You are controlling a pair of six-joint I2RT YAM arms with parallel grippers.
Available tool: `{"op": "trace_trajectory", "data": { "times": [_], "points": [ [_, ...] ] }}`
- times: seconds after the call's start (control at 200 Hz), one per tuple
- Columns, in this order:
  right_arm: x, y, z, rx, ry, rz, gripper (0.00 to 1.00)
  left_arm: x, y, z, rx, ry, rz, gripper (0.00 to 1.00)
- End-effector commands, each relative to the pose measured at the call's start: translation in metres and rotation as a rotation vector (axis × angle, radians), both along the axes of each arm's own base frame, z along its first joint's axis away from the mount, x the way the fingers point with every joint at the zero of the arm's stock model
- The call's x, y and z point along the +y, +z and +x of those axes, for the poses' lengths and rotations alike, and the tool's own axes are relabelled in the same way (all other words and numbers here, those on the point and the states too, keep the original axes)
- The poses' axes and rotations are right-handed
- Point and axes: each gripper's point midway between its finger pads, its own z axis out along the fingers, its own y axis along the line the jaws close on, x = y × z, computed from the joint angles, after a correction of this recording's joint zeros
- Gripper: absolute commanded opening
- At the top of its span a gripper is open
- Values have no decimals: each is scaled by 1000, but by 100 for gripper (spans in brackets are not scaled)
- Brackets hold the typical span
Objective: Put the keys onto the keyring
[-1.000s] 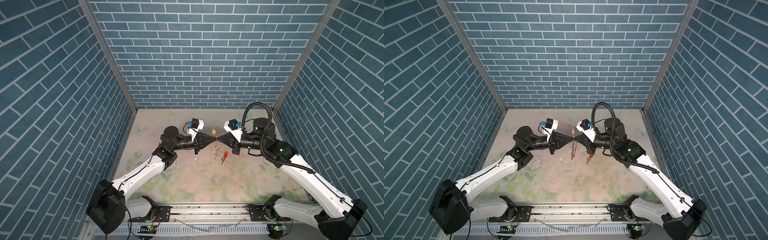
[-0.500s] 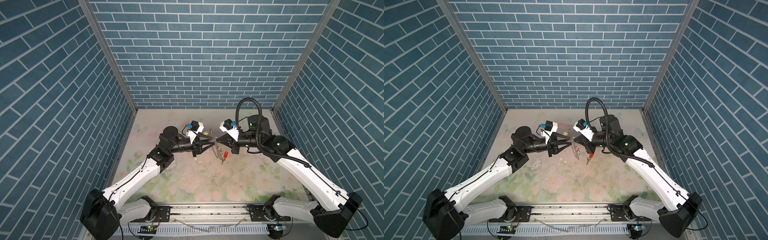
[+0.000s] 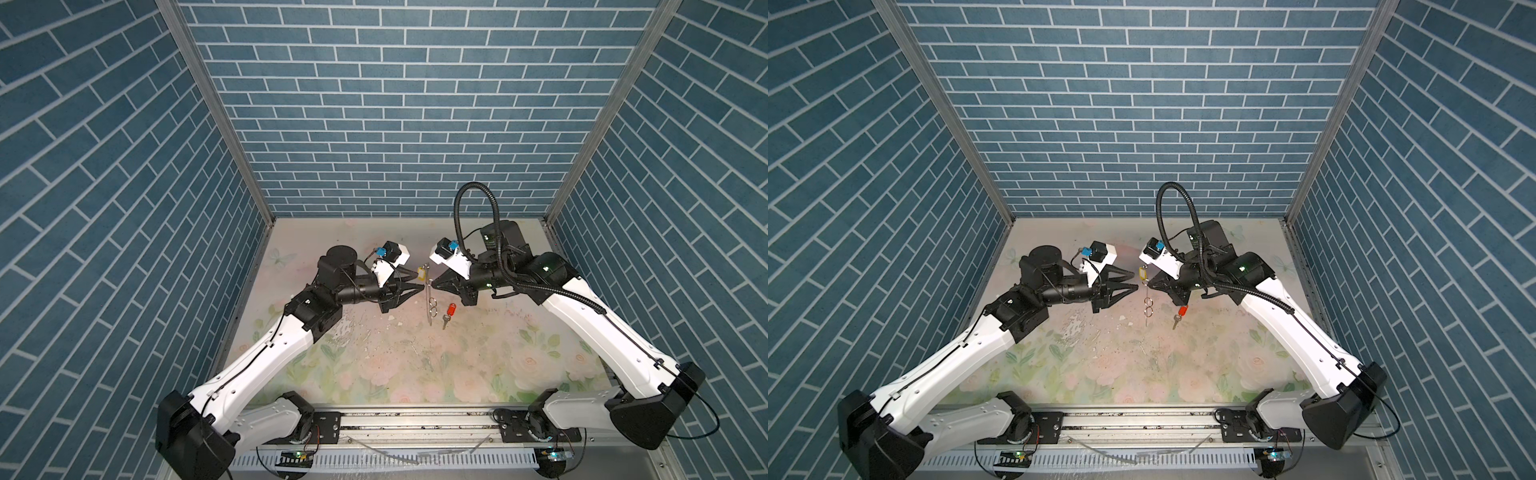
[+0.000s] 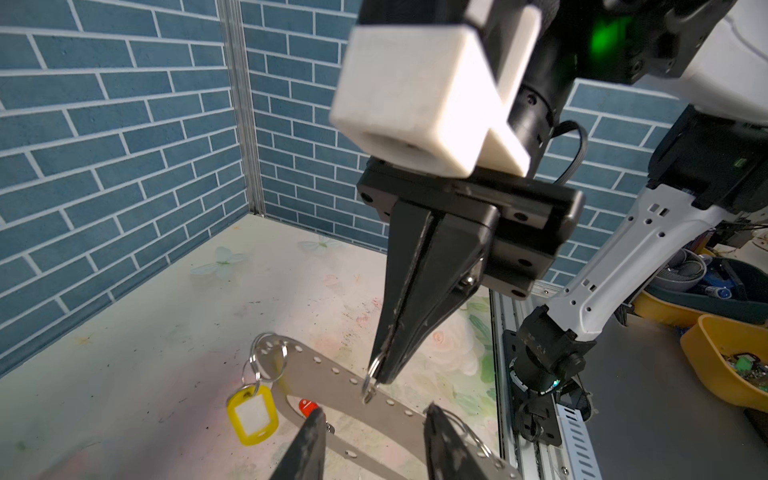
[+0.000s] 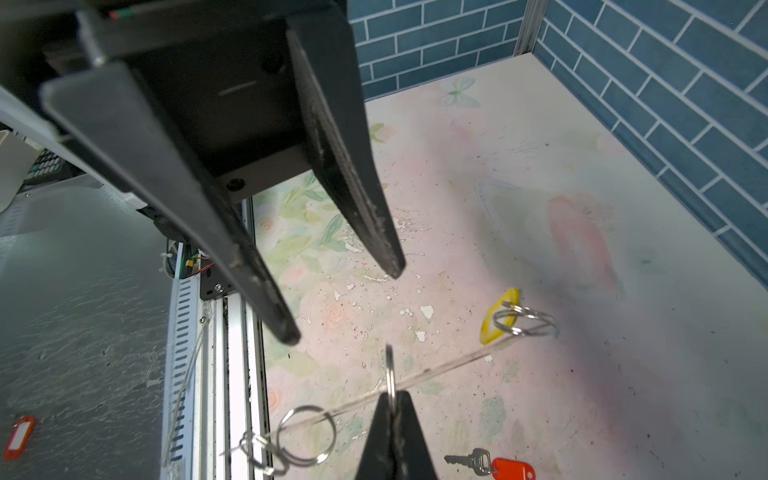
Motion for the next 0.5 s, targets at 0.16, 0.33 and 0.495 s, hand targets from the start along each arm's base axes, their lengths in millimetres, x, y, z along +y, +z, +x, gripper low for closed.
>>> {"op": "trace_trajectory", "data": {
  "times": [0.16, 0.33, 0.495],
  "points": [
    [1, 8, -15, 5, 103, -16, 0, -9, 4, -6, -15, -82, 13, 43],
    [3, 12, -18, 8, 121, 2, 0, -13, 7, -7, -17, -104, -13, 43],
    [5, 15, -20, 10, 137, 20, 0, -17, 6, -4, -9, -117, -26, 44]
  ]
}}
